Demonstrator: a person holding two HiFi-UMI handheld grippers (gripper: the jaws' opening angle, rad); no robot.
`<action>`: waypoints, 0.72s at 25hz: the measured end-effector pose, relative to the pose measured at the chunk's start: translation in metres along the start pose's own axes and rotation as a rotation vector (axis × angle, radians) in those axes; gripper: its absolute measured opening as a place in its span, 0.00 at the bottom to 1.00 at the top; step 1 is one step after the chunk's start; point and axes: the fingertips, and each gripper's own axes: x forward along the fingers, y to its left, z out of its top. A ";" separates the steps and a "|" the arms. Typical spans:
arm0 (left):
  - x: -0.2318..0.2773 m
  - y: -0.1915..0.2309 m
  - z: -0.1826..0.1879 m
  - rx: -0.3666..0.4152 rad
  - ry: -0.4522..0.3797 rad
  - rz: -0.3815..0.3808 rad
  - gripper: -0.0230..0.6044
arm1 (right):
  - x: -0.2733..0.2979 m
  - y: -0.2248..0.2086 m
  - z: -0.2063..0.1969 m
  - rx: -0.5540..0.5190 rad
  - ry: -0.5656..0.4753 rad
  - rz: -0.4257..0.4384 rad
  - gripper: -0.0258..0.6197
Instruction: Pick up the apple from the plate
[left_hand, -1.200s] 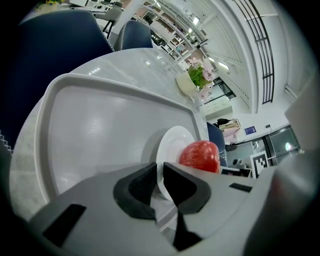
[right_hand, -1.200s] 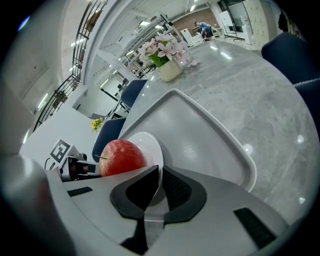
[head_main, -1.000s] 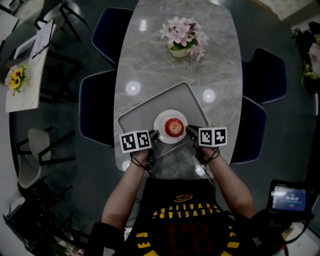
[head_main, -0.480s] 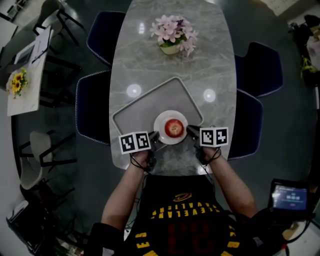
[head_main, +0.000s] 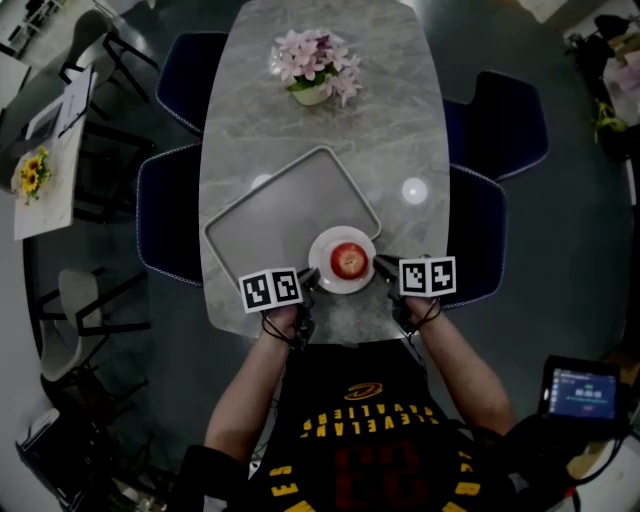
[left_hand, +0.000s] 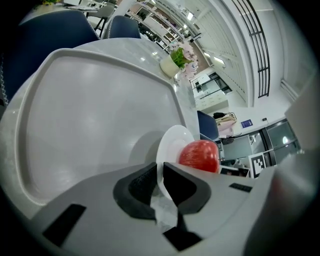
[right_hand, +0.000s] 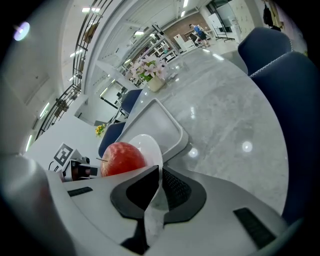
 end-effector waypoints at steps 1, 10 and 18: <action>0.003 -0.004 -0.005 0.001 0.003 -0.001 0.11 | -0.004 -0.004 -0.002 0.000 -0.001 -0.002 0.09; 0.035 -0.039 -0.037 0.022 0.035 -0.009 0.11 | -0.043 -0.047 -0.016 0.022 -0.019 -0.016 0.09; 0.063 -0.065 -0.061 0.035 0.054 -0.010 0.10 | -0.070 -0.084 -0.031 0.045 -0.026 -0.028 0.09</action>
